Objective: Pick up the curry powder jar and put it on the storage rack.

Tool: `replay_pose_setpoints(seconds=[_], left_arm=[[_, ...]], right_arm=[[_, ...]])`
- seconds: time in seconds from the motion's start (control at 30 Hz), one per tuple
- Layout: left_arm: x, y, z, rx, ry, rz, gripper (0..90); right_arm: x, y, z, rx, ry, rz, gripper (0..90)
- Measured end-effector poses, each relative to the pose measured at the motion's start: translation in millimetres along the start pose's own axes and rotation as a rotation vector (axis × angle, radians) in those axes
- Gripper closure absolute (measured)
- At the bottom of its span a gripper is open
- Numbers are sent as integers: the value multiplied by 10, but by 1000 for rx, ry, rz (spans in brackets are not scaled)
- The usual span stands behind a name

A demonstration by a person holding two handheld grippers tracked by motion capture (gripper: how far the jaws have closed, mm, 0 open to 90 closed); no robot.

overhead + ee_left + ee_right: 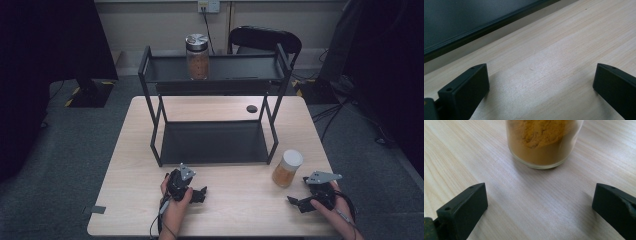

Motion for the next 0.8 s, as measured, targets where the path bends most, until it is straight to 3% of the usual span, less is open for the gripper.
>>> replay_pose_setpoints(seconds=[0.23,0.4,0.8], left_arm=[[0,-1,0,0,0,0,1],[0,0,0,0,0,0,1],[0,0,0,0,0,0,0]], right_arm=[[-35,-28,85,-13,31,5,21],[-64,-79,71,-1,10,29,20],[-166,-119,144,-2,-32,27,19]])
Point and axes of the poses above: each handheld gripper's, and its own axes: x roughly forward along the jaws, z roughly out of its top, y roughly to its left, the point moved 1 cm from there along x, roughly forward along the jaws, and after that the axes turned 15 degrees about y, right-handed, at the moved point
